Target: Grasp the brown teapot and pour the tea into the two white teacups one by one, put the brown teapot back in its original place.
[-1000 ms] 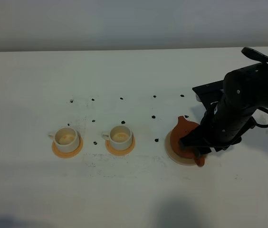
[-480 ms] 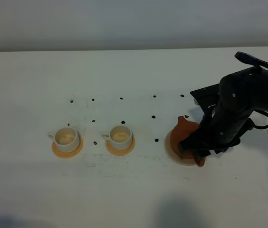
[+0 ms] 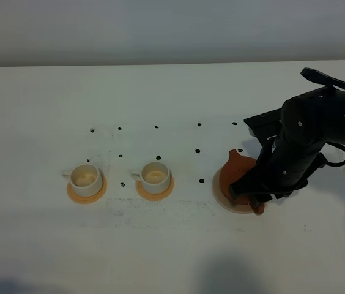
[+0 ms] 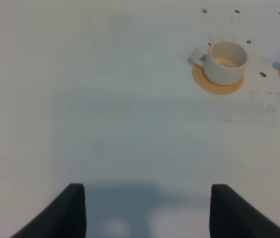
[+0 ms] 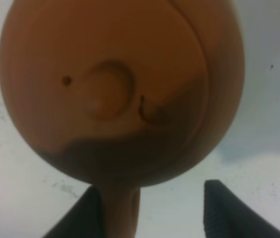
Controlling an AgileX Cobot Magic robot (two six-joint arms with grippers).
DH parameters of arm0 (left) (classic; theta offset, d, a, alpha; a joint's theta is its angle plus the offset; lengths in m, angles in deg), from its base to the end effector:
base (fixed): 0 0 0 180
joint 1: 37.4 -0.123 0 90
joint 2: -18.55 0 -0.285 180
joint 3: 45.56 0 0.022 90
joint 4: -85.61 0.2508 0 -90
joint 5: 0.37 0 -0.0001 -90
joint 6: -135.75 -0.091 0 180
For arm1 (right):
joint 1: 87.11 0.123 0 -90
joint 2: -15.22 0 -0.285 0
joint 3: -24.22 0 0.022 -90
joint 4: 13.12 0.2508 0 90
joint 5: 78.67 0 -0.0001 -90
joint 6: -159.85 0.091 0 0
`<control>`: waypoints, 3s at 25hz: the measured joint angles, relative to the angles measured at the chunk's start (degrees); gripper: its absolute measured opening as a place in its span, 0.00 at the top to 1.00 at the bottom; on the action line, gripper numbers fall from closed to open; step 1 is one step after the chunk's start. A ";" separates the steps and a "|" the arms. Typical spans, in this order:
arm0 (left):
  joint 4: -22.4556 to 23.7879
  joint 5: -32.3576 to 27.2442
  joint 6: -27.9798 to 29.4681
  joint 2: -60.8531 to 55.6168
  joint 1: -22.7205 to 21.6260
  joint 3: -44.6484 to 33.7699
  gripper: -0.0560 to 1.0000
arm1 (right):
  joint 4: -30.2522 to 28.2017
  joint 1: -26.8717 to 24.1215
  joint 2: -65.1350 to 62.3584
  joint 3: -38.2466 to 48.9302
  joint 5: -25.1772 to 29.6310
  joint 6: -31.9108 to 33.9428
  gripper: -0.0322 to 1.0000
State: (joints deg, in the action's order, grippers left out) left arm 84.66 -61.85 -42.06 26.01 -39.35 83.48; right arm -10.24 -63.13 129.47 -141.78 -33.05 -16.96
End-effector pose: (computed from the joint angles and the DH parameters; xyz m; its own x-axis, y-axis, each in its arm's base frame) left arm -0.0016 -0.0014 0.2646 -0.4966 -0.0631 -0.8657 -0.0444 0.9979 -0.0472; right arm 0.3069 0.1401 0.1544 -0.9418 -0.3197 -0.1037 -0.3256 0.9444 0.0453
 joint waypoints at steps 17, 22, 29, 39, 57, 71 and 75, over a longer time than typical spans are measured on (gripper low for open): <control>0.00 0.00 0.00 0.00 0.00 0.00 0.44 | 0.43 0.17 1.17 0.00 0.61 -5.13 0.85; 0.00 0.00 0.00 0.00 0.00 0.00 0.44 | 0.10 0.17 0.46 0.00 0.68 -5.57 0.85; 0.00 0.00 0.00 0.00 0.00 0.00 0.44 | -0.70 0.17 -1.56 0.00 0.58 -5.63 0.85; 0.00 0.00 0.00 0.00 0.00 0.00 0.44 | -1.06 0.12 -1.98 0.00 0.42 -6.41 0.85; 0.00 0.00 0.00 0.00 0.00 0.00 0.44 | -2.15 0.80 -5.01 1.26 -2.54 -7.27 0.85; 0.00 0.00 0.00 0.00 0.00 0.00 0.44 | -6.28 9.25 -6.06 -0.99 -5.18 -7.67 0.85; 0.00 0.00 0.00 0.00 0.00 0.00 0.44 | -8.03 9.70 -6.06 -3.50 -5.14 -8.55 0.85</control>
State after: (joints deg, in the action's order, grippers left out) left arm 84.66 -61.85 -42.06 26.01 -39.35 83.48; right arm -18.27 -53.43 123.40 -145.27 -38.18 -25.51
